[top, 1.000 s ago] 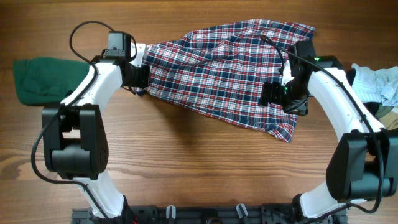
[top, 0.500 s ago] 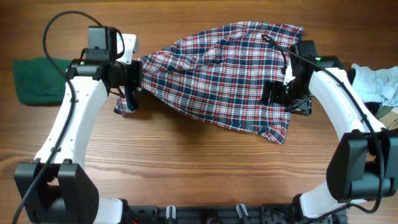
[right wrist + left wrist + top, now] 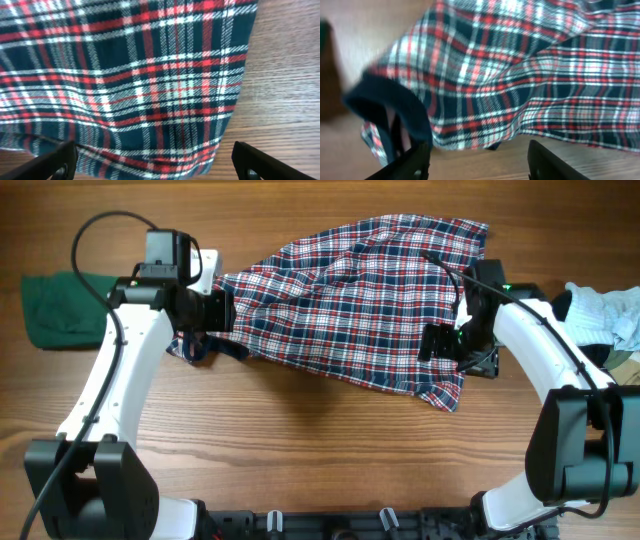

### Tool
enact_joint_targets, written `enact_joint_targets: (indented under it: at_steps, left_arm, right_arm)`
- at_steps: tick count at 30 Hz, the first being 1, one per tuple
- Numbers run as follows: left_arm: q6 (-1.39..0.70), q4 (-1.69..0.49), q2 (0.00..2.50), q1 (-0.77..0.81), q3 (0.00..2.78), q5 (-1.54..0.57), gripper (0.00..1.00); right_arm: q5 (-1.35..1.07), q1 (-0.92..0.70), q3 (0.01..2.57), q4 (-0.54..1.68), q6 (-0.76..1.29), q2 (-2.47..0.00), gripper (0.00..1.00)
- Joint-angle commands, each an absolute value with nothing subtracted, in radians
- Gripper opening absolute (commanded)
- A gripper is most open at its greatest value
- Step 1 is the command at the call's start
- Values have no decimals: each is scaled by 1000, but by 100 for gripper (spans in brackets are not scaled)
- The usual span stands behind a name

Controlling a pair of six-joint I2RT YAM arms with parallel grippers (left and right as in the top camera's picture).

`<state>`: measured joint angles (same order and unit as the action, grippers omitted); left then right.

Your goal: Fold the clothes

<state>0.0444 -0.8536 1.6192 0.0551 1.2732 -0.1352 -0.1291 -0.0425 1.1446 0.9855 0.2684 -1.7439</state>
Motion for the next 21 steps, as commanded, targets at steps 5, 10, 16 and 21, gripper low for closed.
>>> enact_joint_targets:
  at_steps: [5, 10, 16, 21]
  left_arm:
    - [-318, -822, 1633, -34, 1139, -56, 67]
    - [-505, -550, 1633, -47, 973, -198, 71]
    - [-582, -456, 1633, -43, 935, -234, 65]
    - [-652, -426, 1633, -29, 935, -273, 61]
  right_arm:
    - [-112, -39, 1110, 968, 289, -1732, 100]
    - [-112, -39, 1110, 961, 288, -1732, 100]
    - [-112, -39, 1110, 954, 289, -1732, 99]
    - [-112, -39, 1110, 953, 289, -1732, 99]
